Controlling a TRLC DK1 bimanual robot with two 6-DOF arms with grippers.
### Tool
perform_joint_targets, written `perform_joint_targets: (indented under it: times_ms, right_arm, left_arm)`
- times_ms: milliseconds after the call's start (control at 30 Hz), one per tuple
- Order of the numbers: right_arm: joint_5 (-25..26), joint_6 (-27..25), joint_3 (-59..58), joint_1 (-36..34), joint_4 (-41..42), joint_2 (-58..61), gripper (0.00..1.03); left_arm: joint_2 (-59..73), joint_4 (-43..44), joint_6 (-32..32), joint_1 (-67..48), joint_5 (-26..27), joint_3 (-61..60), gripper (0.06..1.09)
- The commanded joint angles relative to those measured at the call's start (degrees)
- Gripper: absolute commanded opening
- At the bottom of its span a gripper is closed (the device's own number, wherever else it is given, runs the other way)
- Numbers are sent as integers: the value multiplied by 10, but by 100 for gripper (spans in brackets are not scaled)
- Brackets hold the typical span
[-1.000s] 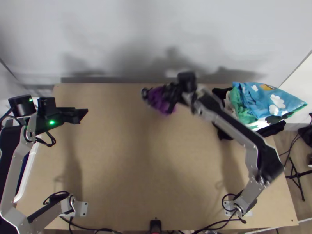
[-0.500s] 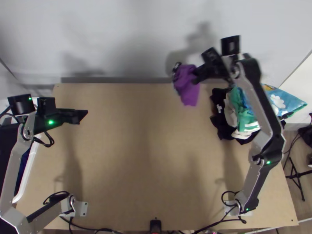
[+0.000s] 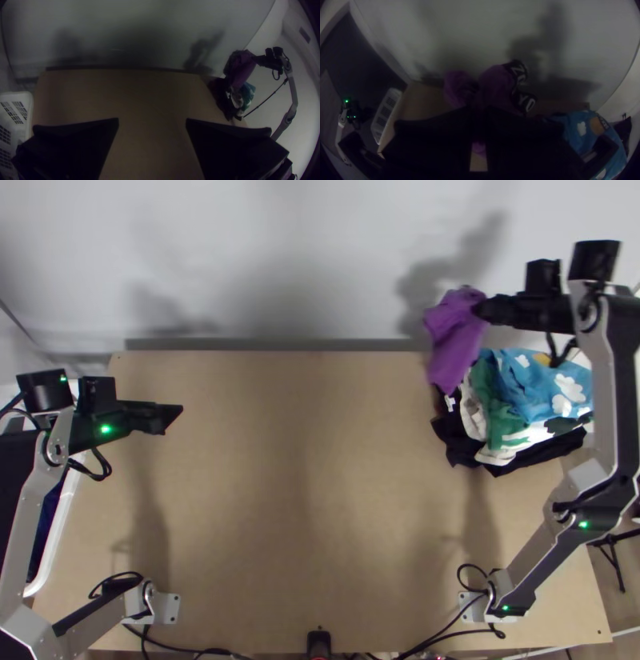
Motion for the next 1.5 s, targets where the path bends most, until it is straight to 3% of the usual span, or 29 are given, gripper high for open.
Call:
perform_joint_targets:
  times_ms: [0, 267, 600, 833, 1133, 1333, 1400, 1467]
  right_arm:
    - [-60, 27, -4, -81, -25, -15, 3]
    - [-130, 18, -25, -191, -39, 6, 3]
    - [-142, -105, -115, -301, -80, 28, 3]
    - [-142, -161, -173, -364, -85, 28, 3]
    - [-142, -225, -237, -379, -85, 43, 3]
    - [-143, -241, -243, -384, -76, 64, 3]
    - [-143, -242, -242, -385, -73, 66, 8]
    - [-143, -242, -237, -391, -73, 65, 21]
  left_arm:
    - [2, -1, 0, -11, -2, 3, 104]
    - [11, 2, -2, -31, -14, 0, 104]
    - [26, 10, -6, -62, -33, -1, 104]
    - [34, 12, -6, -82, -43, 4, 104]
    - [35, 8, -6, -104, -52, 8, 104]
    - [26, 1, -5, -106, -54, 3, 104]
    - [19, 1, -5, -106, -54, -3, 104]
    - [14, 0, -4, -108, -54, -7, 104]
